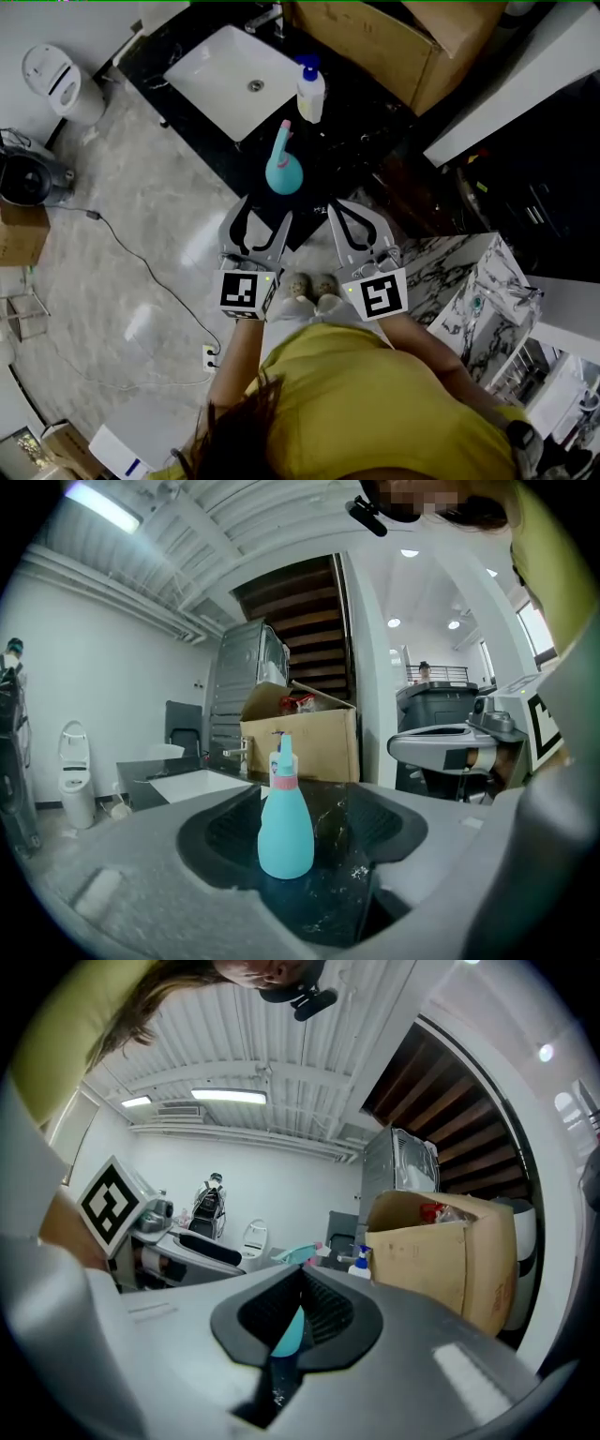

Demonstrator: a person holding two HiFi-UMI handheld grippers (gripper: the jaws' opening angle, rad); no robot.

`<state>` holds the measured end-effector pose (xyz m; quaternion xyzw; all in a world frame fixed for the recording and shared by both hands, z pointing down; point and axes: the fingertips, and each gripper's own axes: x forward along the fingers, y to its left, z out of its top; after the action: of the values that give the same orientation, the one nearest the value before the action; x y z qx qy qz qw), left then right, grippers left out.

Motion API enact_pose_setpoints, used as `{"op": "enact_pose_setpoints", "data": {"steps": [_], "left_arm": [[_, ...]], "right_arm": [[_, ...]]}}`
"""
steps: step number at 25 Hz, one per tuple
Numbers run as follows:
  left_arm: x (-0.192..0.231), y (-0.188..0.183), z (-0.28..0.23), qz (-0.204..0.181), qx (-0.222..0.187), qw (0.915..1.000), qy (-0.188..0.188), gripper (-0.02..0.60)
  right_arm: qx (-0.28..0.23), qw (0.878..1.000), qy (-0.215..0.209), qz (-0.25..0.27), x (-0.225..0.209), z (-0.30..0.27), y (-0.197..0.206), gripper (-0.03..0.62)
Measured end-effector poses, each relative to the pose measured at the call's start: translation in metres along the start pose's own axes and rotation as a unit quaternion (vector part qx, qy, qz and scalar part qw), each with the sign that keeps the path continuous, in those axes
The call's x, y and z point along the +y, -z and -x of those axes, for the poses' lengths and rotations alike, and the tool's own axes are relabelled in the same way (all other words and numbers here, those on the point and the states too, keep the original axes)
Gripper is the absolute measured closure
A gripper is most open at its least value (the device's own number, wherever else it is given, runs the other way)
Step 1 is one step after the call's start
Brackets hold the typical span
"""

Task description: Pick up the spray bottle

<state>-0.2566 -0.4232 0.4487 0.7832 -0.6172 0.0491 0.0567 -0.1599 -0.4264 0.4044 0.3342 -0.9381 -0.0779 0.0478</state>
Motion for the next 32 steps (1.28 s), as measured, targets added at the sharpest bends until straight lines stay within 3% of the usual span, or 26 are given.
{"op": "enact_pose_setpoints", "data": {"steps": [7,17,32], "left_arm": [[0.010,0.038,-0.039,-0.007,0.060,0.9975,0.036,0.245],[0.016,0.074,-0.087,-0.017,0.117,0.9906,0.069,0.153],[0.018,0.097,-0.120,-0.049,0.157,0.9830,0.082,0.151]], "right_arm": [[0.058,0.998,0.008,0.015,-0.007,-0.019,0.030,0.592],[0.089,0.996,0.032,0.005,-0.024,-0.031,0.051,0.592],[0.103,0.993,0.058,0.001,-0.043,-0.031,0.060,0.592]]}}
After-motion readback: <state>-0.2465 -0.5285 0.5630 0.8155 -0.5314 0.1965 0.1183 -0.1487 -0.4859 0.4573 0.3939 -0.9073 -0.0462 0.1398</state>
